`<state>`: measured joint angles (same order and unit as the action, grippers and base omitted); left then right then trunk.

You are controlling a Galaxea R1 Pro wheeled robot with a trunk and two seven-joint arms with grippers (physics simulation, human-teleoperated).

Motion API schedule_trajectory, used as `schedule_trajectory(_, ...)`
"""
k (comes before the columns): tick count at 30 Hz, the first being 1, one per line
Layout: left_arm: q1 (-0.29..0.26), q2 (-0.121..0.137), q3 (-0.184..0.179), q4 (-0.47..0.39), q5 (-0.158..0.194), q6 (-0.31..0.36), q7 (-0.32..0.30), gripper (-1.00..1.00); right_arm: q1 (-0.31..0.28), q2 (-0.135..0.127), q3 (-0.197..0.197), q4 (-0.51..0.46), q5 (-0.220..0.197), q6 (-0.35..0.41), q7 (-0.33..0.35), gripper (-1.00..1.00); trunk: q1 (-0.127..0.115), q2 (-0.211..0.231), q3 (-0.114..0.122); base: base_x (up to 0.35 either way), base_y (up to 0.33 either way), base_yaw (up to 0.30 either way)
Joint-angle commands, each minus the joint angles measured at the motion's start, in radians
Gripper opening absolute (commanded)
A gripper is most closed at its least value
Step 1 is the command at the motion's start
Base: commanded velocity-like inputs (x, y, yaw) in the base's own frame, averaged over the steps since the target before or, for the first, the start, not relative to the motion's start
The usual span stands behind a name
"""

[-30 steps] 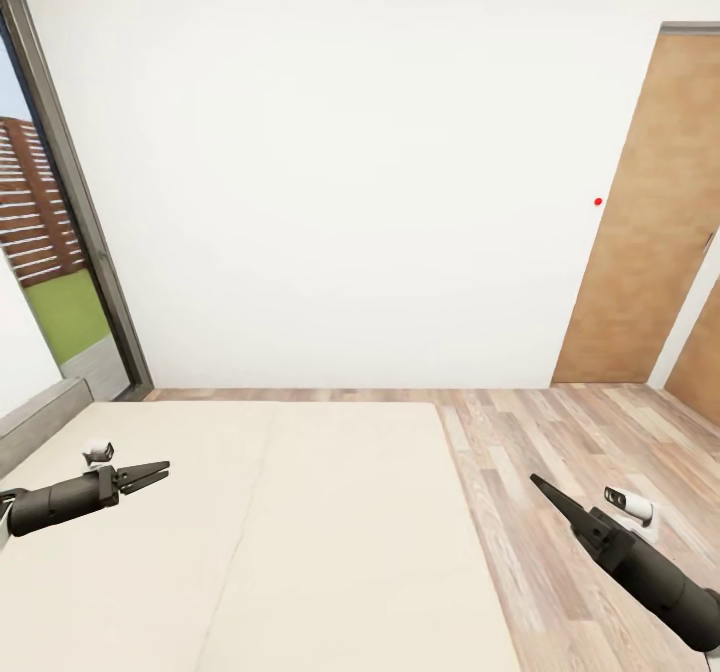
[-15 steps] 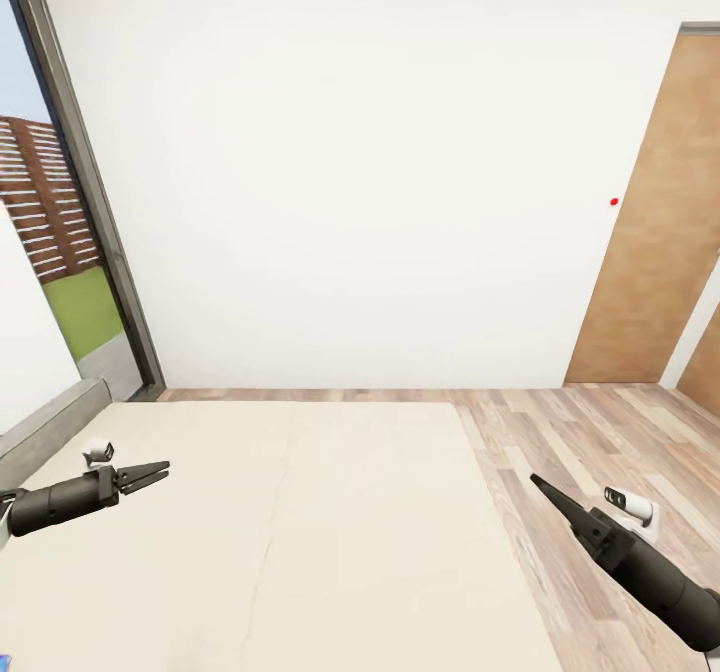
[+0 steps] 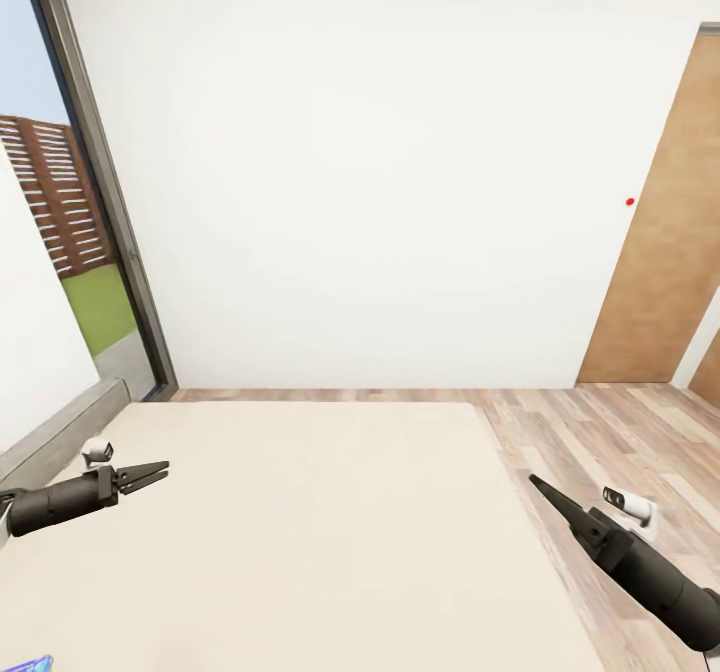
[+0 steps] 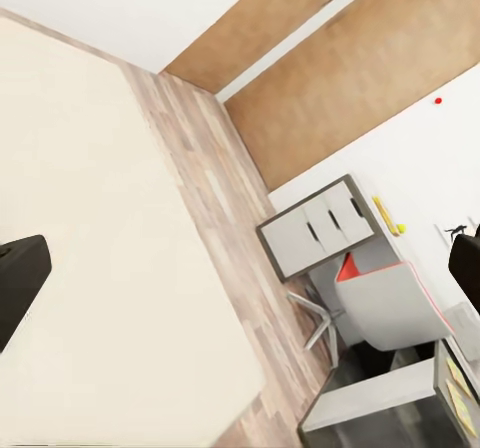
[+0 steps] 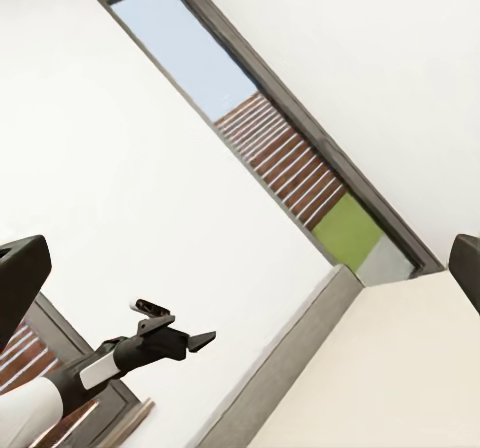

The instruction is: Put all the toys in the child's room - the three board games (two on the bed and one on the table), the two jigsaw puzzles on the table, and the tennis ball on the table - inside the toy box on the table in the child's room.

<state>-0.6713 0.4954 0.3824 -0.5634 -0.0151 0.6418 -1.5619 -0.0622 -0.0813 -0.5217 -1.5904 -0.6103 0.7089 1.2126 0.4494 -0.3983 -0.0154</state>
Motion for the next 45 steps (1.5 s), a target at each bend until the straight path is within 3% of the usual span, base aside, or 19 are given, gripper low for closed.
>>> schedule_trajectory(1, -0.001, 0.000, 0.001, 0.000, -0.002, 0.010, -0.004, 1.00, -0.001, 0.000, 0.000, 0.000, -0.003, 0.008, 0.001, 1.00, 0.001, -0.002, -0.002, 0.000, 0.280, 0.000)
schedule_trajectory(45, -0.001, 0.000, 0.002, 0.000, -0.002, 0.011, -0.004, 1.00, -0.001, 0.000, -0.004, 0.001, -0.003, 0.008, 0.001, 1.00, 0.001, -0.002, -0.002, 0.000, 0.280, 0.000)
